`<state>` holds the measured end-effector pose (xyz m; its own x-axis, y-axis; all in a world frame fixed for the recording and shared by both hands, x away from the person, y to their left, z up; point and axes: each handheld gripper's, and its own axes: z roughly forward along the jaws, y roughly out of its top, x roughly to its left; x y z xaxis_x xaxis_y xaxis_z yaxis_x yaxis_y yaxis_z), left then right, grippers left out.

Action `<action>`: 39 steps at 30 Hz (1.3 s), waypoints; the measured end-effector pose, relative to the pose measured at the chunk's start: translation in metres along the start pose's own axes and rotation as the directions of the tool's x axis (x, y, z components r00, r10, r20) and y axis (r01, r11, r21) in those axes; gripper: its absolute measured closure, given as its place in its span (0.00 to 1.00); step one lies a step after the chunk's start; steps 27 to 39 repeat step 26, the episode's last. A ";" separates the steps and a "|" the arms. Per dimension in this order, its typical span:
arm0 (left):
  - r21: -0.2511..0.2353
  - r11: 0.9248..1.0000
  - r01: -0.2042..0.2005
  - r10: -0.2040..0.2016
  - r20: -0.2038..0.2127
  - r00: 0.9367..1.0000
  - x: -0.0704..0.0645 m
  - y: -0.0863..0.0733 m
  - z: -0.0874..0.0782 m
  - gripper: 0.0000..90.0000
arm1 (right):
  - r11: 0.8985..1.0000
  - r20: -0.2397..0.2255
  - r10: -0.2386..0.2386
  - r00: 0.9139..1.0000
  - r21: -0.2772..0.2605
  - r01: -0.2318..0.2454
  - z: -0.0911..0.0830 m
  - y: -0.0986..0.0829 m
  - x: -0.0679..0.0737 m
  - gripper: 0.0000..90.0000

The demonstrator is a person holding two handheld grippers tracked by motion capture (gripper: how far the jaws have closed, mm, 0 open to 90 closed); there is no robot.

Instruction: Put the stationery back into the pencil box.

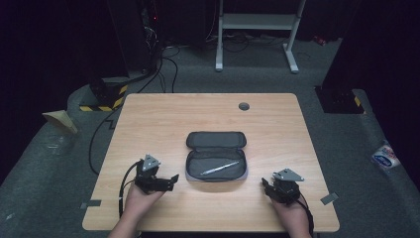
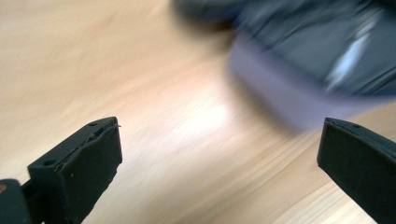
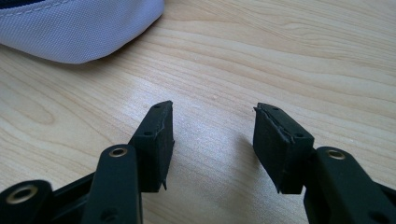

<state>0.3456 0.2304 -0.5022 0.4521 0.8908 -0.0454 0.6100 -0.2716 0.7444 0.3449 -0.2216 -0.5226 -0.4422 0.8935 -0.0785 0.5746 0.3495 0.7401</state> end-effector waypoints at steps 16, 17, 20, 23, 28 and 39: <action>0.030 0.999 -0.014 0.016 -0.056 0.998 0.012 -0.046 -0.011 0.06 | 1.000 0.002 0.004 1.000 0.001 -0.004 0.000 0.000 0.000 0.53; 0.027 1.000 -0.012 0.013 -0.056 0.998 0.012 -0.046 -0.011 0.09 | 1.000 0.003 0.005 1.000 0.001 -0.005 0.000 0.000 0.001 0.52; 0.023 1.000 -0.013 0.015 -0.055 0.998 0.012 -0.046 -0.011 0.11 | 1.000 0.007 0.007 1.000 0.002 -0.007 0.000 0.000 0.001 0.52; 0.021 1.000 -0.011 0.012 -0.055 0.998 0.012 -0.046 -0.011 0.12 | 1.000 0.008 0.006 1.000 0.001 -0.006 0.000 0.000 0.001 0.52; 0.020 1.000 -0.012 0.013 -0.055 0.998 0.013 -0.046 -0.011 0.12 | 1.000 0.001 0.013 1.000 0.002 -0.013 0.000 0.000 0.000 0.52; 0.020 1.000 -0.012 0.013 -0.055 0.998 0.013 -0.046 -0.011 0.12 | 1.000 0.001 0.013 1.000 0.002 -0.013 0.000 0.000 0.000 0.52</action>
